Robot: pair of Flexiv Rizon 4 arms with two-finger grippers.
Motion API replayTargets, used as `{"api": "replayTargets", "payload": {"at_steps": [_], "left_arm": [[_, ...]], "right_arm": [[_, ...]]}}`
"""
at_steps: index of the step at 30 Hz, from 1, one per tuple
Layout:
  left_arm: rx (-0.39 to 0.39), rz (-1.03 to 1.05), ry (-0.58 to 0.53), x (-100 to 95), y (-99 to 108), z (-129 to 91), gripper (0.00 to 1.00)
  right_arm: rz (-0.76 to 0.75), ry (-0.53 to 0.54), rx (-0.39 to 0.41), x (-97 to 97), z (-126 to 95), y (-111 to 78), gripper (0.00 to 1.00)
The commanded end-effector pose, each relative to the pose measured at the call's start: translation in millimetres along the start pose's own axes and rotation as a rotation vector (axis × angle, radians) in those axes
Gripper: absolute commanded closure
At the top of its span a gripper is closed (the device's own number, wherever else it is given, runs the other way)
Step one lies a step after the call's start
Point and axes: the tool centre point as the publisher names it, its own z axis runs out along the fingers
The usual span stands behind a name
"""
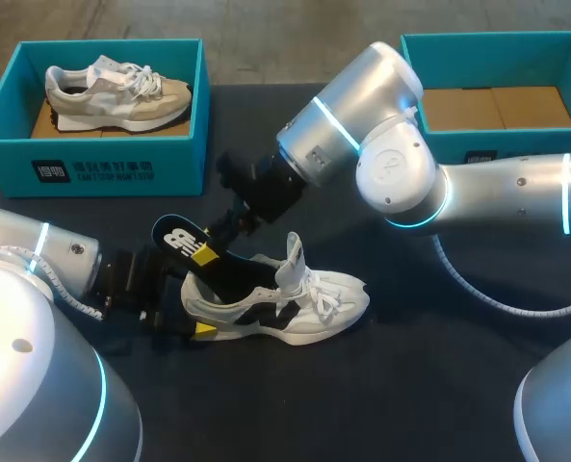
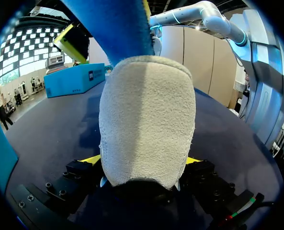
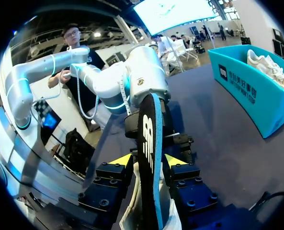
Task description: Take the shoe out of the shoebox, open the shoe tongue, remove and reinsert the insole, then place the shoe into the shoebox
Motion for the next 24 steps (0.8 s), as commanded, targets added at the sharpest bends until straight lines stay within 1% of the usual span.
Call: {"api": "replayTargets", "payload": {"at_steps": [1,3,4,10,14,17,20,24], "left_arm": [[-0.005,0.0,0.002,-2.7,4.3,1.6,1.0],[-0.005,0.0,0.002,-2.7,4.3,1.6,1.0],[-0.005,0.0,0.002,-2.7,4.3,1.6,1.0],[-0.005,0.0,0.002,-2.7,4.3,1.6,1.0],[-0.005,0.0,0.002,-2.7,4.3,1.6,1.0],[-0.005,0.0,0.002,-2.7,4.3,1.6,1.0],[-0.005,0.0,0.002,-2.7,4.3,1.6,1.0],[-0.005,0.0,0.002,-2.7,4.3,1.6,1.0]], "right_arm": [[0.001,0.003,-0.005,-1.4,7.6,1.5,0.81],[0.0,0.004,-0.005,-1.2,8.3,1.8,0.97],[0.0,0.004,-0.005,-1.2,8.3,1.8,1.0],[-0.015,-0.011,0.001,1.9,3.0,7.2,1.0],[-0.039,-0.038,-0.002,5.3,-3.7,14.4,1.0],[-0.064,-0.06,-0.014,8.6,-9.4,24.3,1.0],[-0.102,-0.093,-0.051,11.6,-15.8,37.6,1.0],[-0.144,-0.119,-0.077,12.7,-20.0,54.7,1.0]]}}
